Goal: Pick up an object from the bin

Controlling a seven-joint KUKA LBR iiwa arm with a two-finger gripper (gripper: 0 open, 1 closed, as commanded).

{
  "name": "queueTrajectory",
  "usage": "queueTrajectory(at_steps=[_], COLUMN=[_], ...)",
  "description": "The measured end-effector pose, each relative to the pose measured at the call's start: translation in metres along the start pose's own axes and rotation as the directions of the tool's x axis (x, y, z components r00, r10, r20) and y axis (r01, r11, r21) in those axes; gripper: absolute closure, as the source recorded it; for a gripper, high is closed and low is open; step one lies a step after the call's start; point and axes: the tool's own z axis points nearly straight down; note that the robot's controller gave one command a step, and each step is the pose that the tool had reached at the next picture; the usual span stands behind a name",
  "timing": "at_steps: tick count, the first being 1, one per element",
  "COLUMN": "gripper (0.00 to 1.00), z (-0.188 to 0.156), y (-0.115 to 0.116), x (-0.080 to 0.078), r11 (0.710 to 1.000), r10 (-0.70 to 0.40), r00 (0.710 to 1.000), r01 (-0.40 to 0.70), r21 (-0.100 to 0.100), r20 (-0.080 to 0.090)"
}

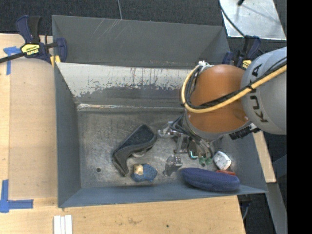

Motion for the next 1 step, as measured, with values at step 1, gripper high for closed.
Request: queueTrajectory(at_steps=[1], gripper=[0.0], z=[0.1001], y=[0.017], x=[-0.0735], r11=[0.972], r10=[0.236], r00=[0.972], r01=[-0.236], r21=[0.0], r20=[0.004])
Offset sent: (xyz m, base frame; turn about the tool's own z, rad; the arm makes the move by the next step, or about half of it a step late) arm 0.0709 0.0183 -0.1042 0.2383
